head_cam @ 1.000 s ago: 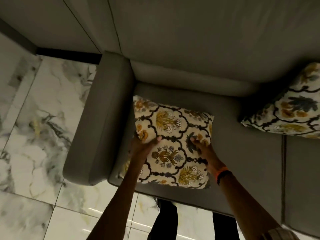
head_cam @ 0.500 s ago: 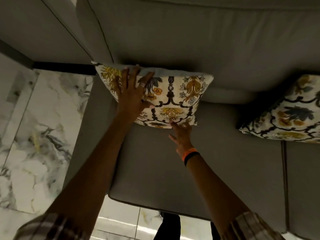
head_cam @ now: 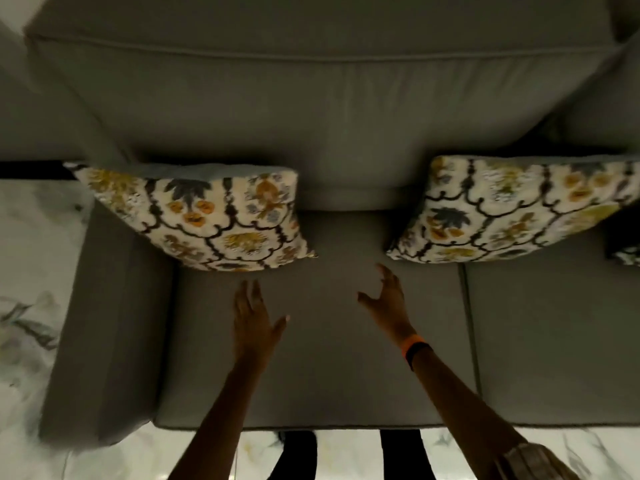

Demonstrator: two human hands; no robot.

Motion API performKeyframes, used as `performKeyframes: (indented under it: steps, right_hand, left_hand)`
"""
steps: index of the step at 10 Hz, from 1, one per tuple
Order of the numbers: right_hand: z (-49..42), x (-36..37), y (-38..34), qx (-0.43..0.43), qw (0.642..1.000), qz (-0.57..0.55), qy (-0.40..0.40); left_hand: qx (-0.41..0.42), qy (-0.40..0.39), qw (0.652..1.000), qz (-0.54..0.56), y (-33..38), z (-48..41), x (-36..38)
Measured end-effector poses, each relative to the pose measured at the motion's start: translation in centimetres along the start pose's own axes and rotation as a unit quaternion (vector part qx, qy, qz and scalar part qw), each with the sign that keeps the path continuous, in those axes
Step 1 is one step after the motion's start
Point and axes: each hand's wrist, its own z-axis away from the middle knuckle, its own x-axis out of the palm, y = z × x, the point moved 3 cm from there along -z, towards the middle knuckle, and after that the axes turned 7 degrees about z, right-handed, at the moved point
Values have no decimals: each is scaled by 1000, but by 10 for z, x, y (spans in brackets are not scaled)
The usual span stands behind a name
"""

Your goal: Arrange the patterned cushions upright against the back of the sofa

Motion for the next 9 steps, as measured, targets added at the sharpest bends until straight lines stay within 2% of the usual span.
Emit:
performKeyframes:
  steps: [1,2,3,4,5,6,9]
  right_hand:
    - [-9,-98,58,54,994,-42,85]
    - [-26,-207,99,73,965,-108,227]
    - [-59,-306,131,81,942,-149,290]
    - [-96,-359,137,15,973,-142,181]
    - [-123,-368,119,-101,991,-84,24]
    - [-127,-371,115,-104,986,-126,29]
    - [-125,-343,145,-106,968,-182,138]
  left_hand:
    - [55,-149,987,14,55,15,65]
    - [56,-169,978,111,137,6,109]
    - [21,-133,963,232,232,-24,140]
    - [16,-138,928,346,306,-58,166]
    - [-34,-174,913,368,344,-67,180]
    - [-45,-141,918,367,352,-62,180]
    - [57,-109,908,400,336,-75,196]
